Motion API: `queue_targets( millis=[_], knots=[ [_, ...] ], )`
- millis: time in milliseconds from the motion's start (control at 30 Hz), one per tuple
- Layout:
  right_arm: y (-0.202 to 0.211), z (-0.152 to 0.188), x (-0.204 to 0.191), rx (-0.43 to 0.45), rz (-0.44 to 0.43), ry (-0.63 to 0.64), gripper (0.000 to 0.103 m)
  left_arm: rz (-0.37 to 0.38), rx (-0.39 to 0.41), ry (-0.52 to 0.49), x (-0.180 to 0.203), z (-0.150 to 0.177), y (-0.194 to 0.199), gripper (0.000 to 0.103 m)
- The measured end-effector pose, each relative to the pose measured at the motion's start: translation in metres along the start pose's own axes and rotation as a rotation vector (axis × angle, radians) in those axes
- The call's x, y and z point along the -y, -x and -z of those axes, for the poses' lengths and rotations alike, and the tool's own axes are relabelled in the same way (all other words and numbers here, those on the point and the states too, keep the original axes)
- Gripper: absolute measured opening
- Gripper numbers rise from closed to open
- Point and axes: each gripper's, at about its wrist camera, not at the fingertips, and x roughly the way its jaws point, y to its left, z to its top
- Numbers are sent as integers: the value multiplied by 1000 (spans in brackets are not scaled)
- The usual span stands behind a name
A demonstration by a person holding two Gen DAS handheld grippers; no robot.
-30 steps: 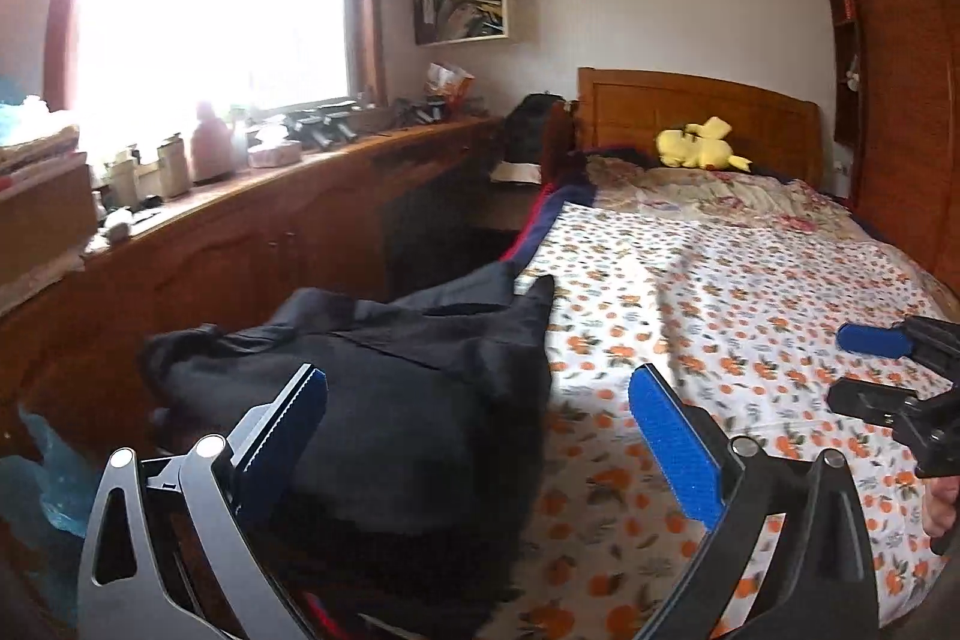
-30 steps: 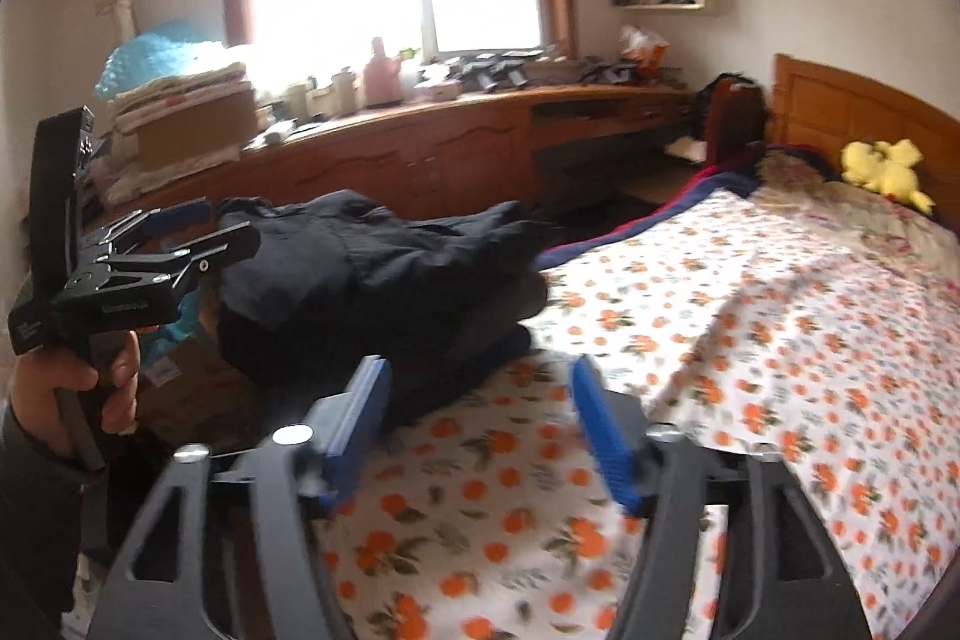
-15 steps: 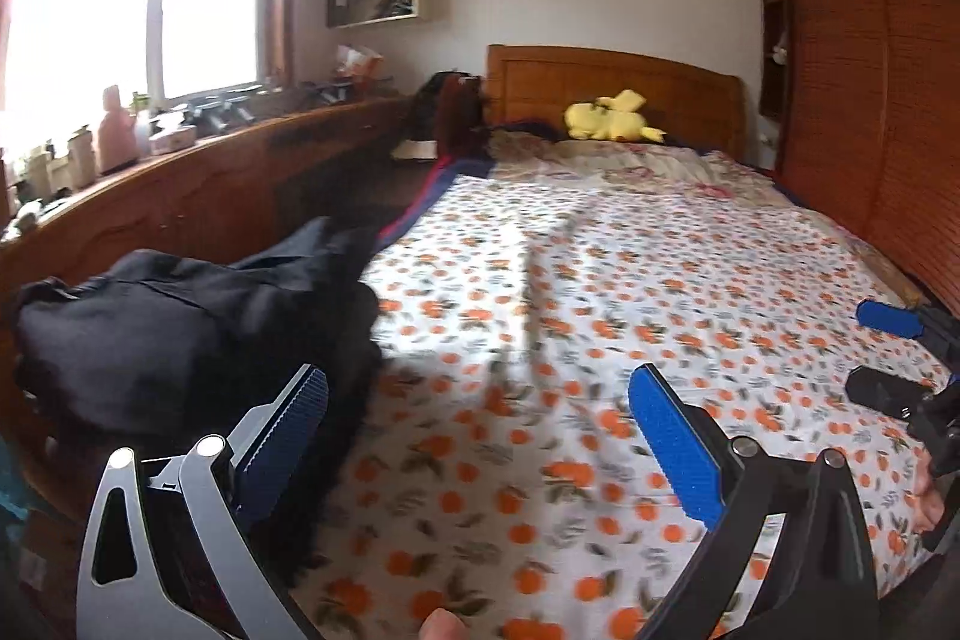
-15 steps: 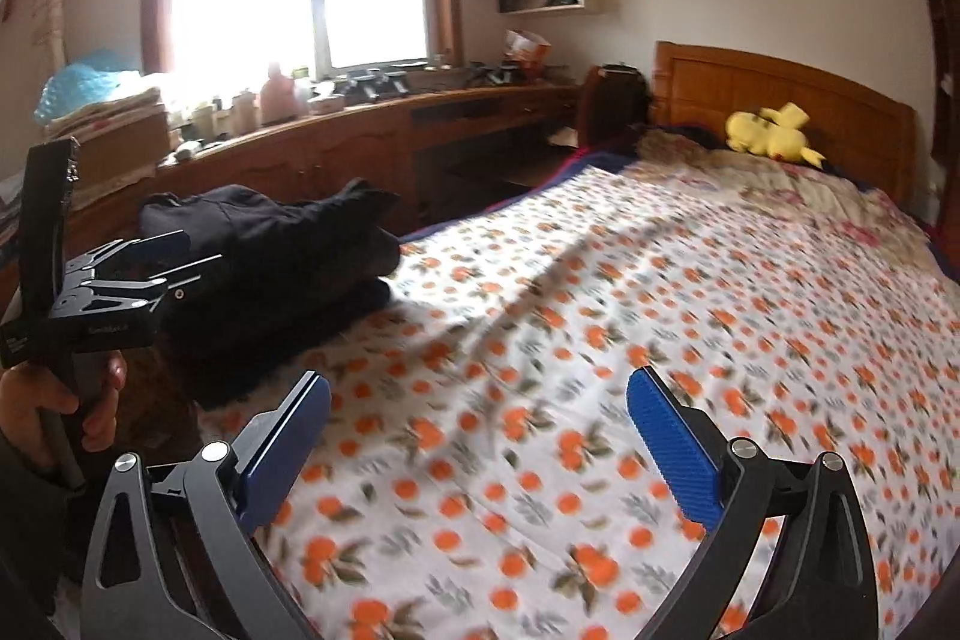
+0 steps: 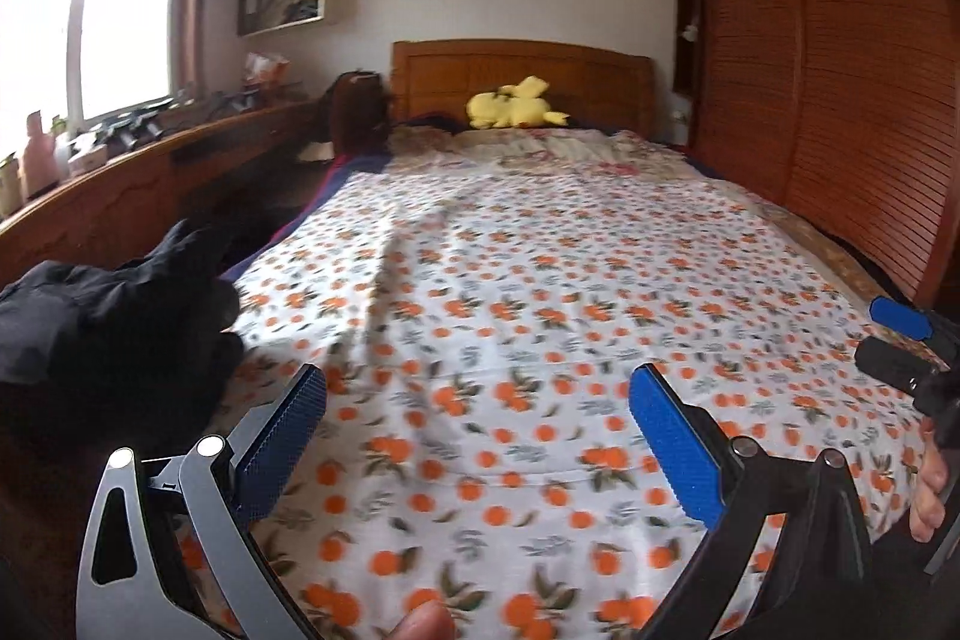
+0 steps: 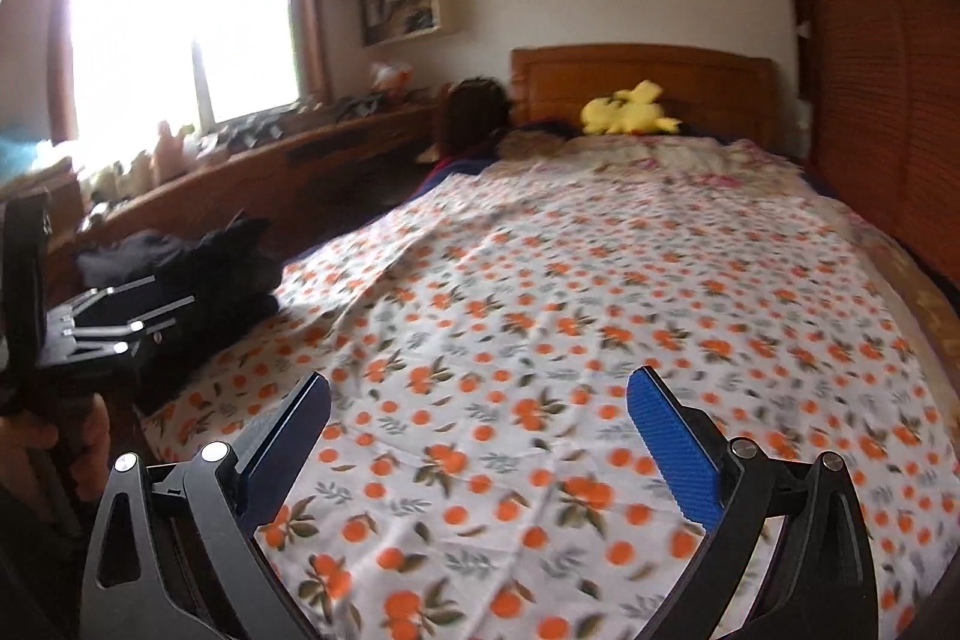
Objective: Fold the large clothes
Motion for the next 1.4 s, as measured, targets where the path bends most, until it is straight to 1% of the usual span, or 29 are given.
queue_targets(
  millis=[100,233,300,367,467,533,667,1133,1400],
  knots=[
    [26,1,15,33,22,-32,96,39,9,-21,28,-1,9,101],
    [58,3,26,74,65,-49,96,65,12,-46,62,2,24,101],
    [75,5,29,97,81,-64,96,79,10,-56,76,6,31,101],
    [89,7,33,110,96,-79,96,76,10,-63,87,11,38,101],
    [104,11,36,127,108,-91,96,91,13,-57,96,16,48,101],
    [111,14,39,135,116,-100,96,101,18,-51,99,17,53,101],
    [116,19,39,144,136,-94,96,94,30,-55,102,17,62,101],
    [111,25,35,143,176,-71,96,84,43,-39,95,13,65,101],
    [109,27,34,142,181,-69,96,85,49,-34,94,12,67,101]
  ],
)
